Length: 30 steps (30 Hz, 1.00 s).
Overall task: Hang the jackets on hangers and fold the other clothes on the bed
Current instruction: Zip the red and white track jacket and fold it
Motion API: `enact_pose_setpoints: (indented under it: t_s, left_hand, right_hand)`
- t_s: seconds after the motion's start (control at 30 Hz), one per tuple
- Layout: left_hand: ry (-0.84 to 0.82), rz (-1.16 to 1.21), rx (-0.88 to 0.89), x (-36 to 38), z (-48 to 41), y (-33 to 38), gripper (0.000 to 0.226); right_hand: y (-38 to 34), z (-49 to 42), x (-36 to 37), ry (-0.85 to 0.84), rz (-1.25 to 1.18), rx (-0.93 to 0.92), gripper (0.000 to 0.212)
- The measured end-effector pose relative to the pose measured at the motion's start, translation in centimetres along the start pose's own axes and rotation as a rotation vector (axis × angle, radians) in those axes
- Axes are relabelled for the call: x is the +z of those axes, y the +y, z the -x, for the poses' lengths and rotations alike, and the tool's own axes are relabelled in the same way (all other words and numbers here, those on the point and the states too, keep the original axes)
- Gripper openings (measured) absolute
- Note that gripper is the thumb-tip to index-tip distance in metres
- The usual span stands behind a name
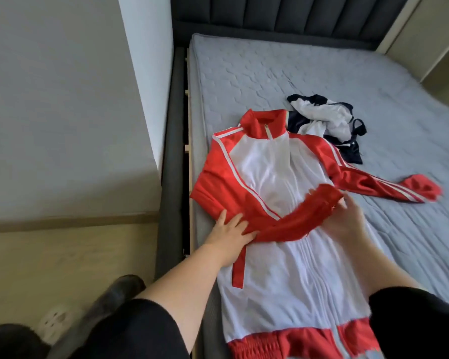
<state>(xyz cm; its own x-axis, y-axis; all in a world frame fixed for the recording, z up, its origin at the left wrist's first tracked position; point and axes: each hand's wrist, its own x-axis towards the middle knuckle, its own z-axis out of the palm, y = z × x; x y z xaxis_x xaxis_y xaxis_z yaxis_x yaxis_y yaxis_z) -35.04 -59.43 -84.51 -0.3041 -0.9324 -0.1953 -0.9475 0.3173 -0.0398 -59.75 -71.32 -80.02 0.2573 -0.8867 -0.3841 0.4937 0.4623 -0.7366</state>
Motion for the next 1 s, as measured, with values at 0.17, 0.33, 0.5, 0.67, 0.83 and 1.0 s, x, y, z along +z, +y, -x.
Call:
enact_pose_setpoints:
  t_s: [0.17, 0.33, 0.5, 0.67, 0.83, 1.0]
  left_hand:
    - [0.056, 0.139, -0.19, -0.3, 0.5, 0.8, 0.072]
    - [0.118, 0.142, -0.23, -0.1, 1.3, 1.2, 0.072]
    - [0.213, 0.126, -0.192, -1.0, 1.5, 1.8, 0.053]
    - [0.137, 0.106, -0.019, -1.2, 1.9, 2.9, 0.034]
    - [0.301, 0.132, 0.002, -2.9, 2.7, 4.5, 0.029]
    - [0.686, 0.283, 0.058, -5.1, 2.5, 5.9, 0.02]
  right_hand:
    - [-1.0, 1.7, -3.5, 0.054, 0.217, 0.129, 0.055]
    - [0.3, 1.8, -2.4, 0.116, 0.703, 0.142, 0.056]
    - [1.4, 2.8, -0.7, -0.013, 1.308, 0.106, 0.04]
    - [2.7, 4.3, -0.8, -0.101, 1.855, 0.287, 0.048]
    - [2.1, 6.1, -2.4, -0.157, 1.432, 0.432, 0.029]
    - [-3.6, 6.1, -3.4, 0.017, 0.862, 0.202, 0.041]
